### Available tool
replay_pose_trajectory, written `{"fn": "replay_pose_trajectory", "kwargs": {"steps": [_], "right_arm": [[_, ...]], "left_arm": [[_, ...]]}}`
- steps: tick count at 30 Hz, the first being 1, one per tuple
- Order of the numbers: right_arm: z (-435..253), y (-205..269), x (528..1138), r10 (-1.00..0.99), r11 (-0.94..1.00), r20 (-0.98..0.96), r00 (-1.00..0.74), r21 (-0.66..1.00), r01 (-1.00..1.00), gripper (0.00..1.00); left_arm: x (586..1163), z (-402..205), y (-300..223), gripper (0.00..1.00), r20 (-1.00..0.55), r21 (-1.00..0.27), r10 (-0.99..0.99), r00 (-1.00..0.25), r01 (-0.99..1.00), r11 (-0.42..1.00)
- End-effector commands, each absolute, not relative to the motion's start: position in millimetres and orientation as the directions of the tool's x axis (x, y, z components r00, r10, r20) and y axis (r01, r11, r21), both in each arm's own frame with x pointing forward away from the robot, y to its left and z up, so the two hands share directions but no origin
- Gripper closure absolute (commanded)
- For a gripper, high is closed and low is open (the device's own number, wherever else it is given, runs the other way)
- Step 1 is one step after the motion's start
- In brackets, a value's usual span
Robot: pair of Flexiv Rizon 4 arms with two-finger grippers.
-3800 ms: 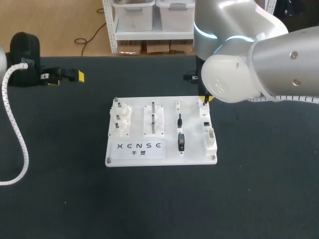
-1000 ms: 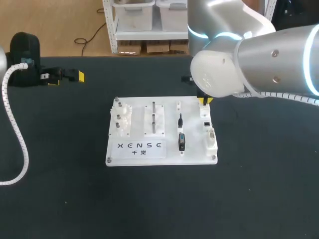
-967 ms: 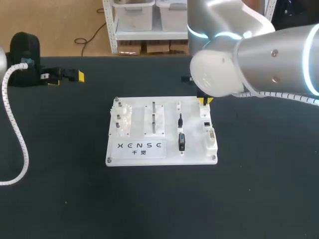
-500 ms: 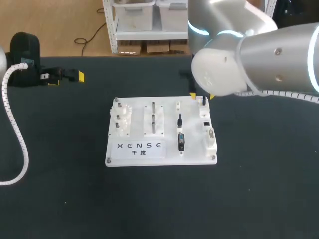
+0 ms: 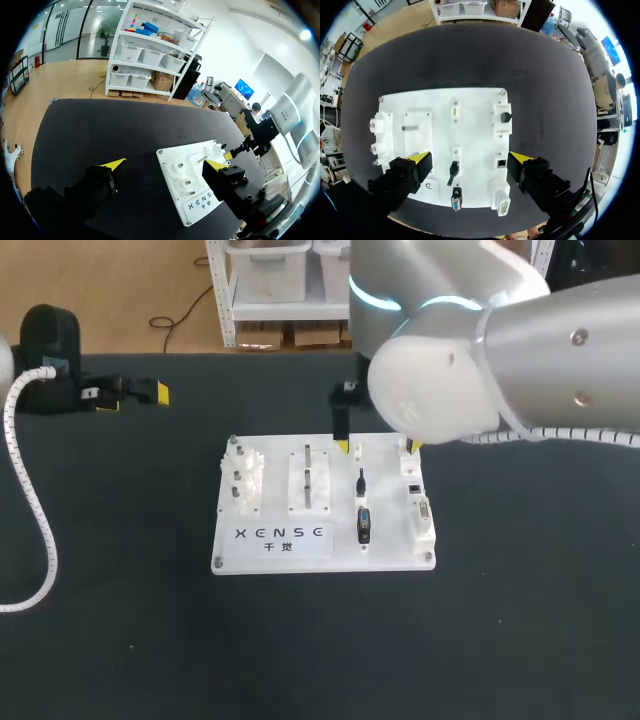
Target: Insert the USB connector, Ethernet cable, and multi-pin plug into their matching sockets one by one.
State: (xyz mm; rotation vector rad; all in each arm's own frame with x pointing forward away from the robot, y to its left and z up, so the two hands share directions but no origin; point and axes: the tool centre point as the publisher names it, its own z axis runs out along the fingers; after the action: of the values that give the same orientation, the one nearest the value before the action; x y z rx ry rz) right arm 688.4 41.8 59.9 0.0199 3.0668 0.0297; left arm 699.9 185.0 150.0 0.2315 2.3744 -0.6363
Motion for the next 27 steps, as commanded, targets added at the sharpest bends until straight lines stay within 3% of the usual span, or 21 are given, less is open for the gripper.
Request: {"fn": "replay_pose_trajectory", "kwargs": {"steps": [1, 27], "right_arm": [[52.8, 44.8, 677.9, 0.001, 0.999, -0.065, -0.998, 0.036, -0.002, 0.0], [40.5, 44.4, 663.1, -0.037, 0.996, -0.018, -0.999, 0.084, -0.038, 0.0]], "left_arm": [[699.9, 150.0, 185.0, 0.0, -0.642, -0.383, 0.0, -0.767, 0.321, 0.866], [699.9, 150.0, 185.0, 0.0, -0.642, -0.383, 0.0, -0.767, 0.321, 0.866]]}}
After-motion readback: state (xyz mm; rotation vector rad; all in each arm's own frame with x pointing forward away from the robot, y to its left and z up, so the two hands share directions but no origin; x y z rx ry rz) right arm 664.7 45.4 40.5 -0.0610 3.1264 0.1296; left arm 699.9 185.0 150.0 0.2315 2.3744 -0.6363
